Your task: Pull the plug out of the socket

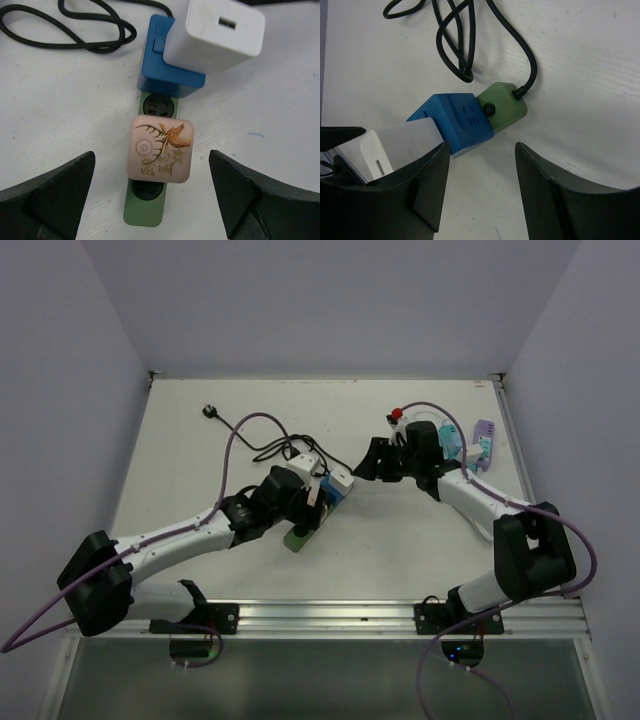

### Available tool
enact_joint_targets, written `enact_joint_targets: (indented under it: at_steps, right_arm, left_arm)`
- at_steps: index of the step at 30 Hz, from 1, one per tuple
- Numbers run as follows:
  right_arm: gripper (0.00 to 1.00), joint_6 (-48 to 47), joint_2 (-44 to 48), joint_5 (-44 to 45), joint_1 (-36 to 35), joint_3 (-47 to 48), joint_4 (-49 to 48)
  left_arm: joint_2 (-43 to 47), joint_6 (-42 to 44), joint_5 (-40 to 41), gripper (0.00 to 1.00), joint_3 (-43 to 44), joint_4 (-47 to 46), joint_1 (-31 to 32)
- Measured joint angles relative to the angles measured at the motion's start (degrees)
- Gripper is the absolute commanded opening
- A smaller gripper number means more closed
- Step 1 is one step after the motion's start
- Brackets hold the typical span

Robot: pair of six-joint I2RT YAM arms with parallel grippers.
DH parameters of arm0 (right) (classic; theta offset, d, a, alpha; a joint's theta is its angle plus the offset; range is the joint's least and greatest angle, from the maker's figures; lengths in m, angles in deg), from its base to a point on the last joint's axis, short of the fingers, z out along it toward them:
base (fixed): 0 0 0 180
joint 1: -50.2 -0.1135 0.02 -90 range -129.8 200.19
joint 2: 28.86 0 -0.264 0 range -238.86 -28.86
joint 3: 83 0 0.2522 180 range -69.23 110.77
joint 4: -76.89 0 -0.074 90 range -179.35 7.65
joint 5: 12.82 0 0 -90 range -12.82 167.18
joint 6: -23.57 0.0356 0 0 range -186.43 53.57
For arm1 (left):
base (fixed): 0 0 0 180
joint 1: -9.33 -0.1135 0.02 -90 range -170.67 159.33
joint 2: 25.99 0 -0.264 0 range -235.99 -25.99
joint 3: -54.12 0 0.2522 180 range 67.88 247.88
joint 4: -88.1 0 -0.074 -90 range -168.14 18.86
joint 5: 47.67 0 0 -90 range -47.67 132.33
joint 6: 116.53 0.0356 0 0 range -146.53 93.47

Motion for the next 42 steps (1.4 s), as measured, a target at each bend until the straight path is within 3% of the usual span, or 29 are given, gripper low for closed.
enact_joint_targets:
  at_steps: [4, 11, 22, 31, 42]
  right_arm:
    - [0.56, 0.1, -3.4, -1.7, 0.0, 0.0, -2.1]
    - [0.56, 1.2, -6.4, -6.1, 0.0, 0.0, -8.7]
    - [0.56, 2.6, -9.6, -10.8, -0.4, -2.0, -15.7]
    - [0.53, 3.1, -11.1, -11.5, -0.3, -4.0, -20.1]
    - [0.49, 5.7, -12.9, -13.8, -0.1, -6.2, -28.6]
  left_arm:
    - [-0.2, -4.5, 2.5, 1.00, 5.5, 0.3, 0.2]
    - [-3.9, -21.1, 6.1, 0.96, 13.6, 3.5, 0.5]
    - [-24.3, -38.0, 14.9, 0.85, 41.5, 25.3, 4.3]
    - [-27.0, -46.5, 17.6, 0.78, 42.4, 35.2, 5.1]
    - [-28.1, -52.0, 18.4, 0.77, 43.5, 36.6, 5.2]
